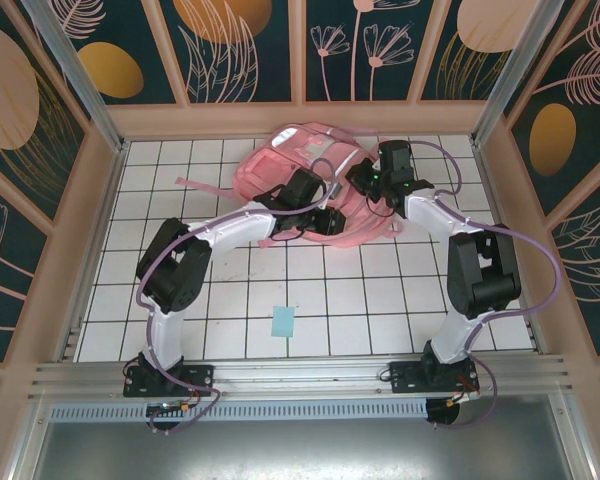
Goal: Pack books, pencil case, and school supplies into a backpack
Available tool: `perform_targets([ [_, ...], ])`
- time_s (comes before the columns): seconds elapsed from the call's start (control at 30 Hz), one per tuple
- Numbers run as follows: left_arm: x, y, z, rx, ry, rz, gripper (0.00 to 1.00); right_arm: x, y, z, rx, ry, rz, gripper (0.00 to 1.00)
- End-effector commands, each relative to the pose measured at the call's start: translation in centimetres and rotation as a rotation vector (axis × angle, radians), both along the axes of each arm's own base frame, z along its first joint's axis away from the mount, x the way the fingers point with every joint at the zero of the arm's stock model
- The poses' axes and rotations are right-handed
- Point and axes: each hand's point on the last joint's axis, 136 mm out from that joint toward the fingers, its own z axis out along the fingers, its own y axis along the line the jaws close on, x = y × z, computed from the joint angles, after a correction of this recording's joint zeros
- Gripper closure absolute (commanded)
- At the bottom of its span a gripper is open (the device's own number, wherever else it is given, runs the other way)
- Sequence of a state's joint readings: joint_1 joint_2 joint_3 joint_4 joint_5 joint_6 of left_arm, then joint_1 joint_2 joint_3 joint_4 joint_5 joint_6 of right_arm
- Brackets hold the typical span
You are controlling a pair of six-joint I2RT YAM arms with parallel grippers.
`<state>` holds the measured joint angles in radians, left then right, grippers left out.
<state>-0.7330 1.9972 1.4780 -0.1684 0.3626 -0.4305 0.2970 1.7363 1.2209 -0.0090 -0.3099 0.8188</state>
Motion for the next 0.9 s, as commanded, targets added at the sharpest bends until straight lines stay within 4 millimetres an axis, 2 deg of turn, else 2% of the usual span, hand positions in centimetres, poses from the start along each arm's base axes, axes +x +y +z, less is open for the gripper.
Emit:
perform_targets([
  [0.0,0.8,-0.5,3.1,-0.041,-0.109,-0.008,0.7,-0.3,1.2,0.3,0.038,-0.013,0.041,1.0],
  [0.13,3.1,0.8,1.1,0.083,-0.136,0.095,0.56,-0.4,1.1,0.6,0.039,-0.02,0.04,1.0],
  [0.27,4.5,1.4,-0.3,0.166,-0.126,0.153,0.55,-0.5,1.0,1.3,0.04,-0.032,0.038,1.0],
  [0.43,5.3,1.6,-0.7,0.196,-0.113,0.196,0.54,-0.6,1.6,1.6,0.053,-0.041,0.05,1.0],
  [0.5,5.5,1.6,-0.9,0.204,-0.114,0.205,0.58,-0.7,1.9,1.8,0.056,-0.044,0.055,1.0],
  [0.53,5.6,1.7,-1.0,0.21,-0.111,0.21,0.65,-0.7,1.9,1.9,0.056,-0.046,0.057,1.0],
  [0.63,5.4,1.8,-1.1,0.215,-0.107,0.21,0.96,-0.7,1.5,1.8,0.047,-0.049,0.05,1.0],
  [0.67,5.3,2.0,-1.1,0.221,-0.108,0.21,1.0,-0.7,1.3,1.8,0.037,-0.051,0.046,1.0],
  [0.77,4.9,3.6,-0.8,0.269,-0.147,0.21,1.0,-0.7,0.7,1.6,0.006,-0.055,0.036,1.0],
  [0.87,4.5,6.8,-1.5,0.353,-0.175,0.214,1.0,-0.9,-0.3,1.8,-0.011,-0.067,0.017,1.0],
])
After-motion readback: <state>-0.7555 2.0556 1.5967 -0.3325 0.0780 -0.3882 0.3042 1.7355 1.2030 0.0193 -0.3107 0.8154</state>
